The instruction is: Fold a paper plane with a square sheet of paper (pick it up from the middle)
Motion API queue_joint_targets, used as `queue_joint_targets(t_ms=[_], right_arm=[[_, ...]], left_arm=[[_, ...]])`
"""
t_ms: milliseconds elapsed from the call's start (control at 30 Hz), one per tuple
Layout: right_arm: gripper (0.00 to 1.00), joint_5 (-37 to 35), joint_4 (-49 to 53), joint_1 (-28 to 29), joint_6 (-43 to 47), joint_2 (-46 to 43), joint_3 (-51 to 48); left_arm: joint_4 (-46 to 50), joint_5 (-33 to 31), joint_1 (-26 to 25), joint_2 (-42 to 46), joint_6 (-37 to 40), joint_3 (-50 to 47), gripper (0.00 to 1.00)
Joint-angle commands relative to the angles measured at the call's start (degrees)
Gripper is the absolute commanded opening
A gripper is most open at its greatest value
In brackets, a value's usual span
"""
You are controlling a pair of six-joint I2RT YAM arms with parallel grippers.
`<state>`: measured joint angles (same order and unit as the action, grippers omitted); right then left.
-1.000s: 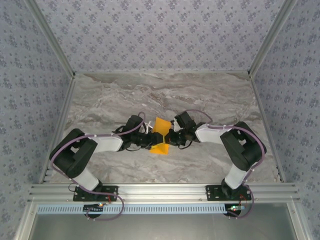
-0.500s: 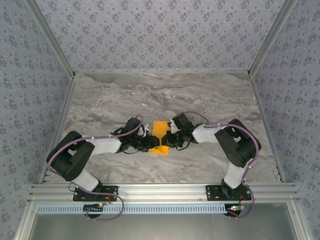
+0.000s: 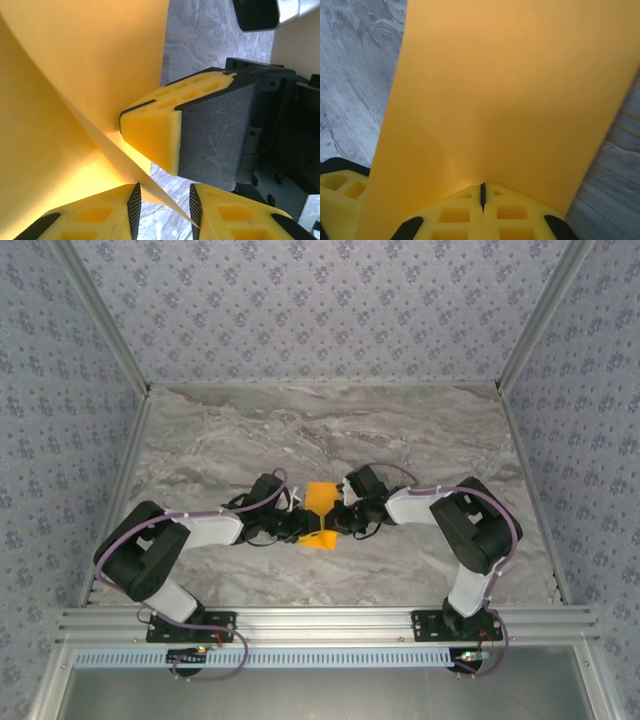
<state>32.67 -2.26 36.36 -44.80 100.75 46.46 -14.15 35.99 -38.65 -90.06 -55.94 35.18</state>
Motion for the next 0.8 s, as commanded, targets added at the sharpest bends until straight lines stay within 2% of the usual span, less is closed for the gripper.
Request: queue_joint_targets(t_ms=[0,300,467,567,633,767], right_arm=[[0.02,-1.4,2.0,-1.2,0.0,-4.0,-1.5],[0.07,-3.0,3.4,-2.9,-0.1,-6.7,-3.8],[0.16,-4.5,2.3,-4.0,-0.4,-10.1,-5.7],[0.27,-3.4,-0.5,-4.4,-0.9,-11.4,-6.9],[0.33,-2.0,-2.4,-4.4,-1.1,-11.5,-7.5],[0.38,-0.1,-4.9,-3.8,-1.2,-10.6,-7.1]], left_arm=[[-2.6,1.5,-0.2,-1.6,1.0,2.5,0.38],[-4.0,2.3,-0.2,-3.4,0.8,3.6,0.47],[-4.2,2.1,-0.2,-4.1,1.0,3.7,0.51],[-4.7,2.1,-0.2,-4.4,0.9,3.6,0.5],[-4.8,2.0,-0.2,-4.6,1.0,3.6,0.45],[-4.7,1.7,-0.2,-4.9,1.1,3.7,0.34]])
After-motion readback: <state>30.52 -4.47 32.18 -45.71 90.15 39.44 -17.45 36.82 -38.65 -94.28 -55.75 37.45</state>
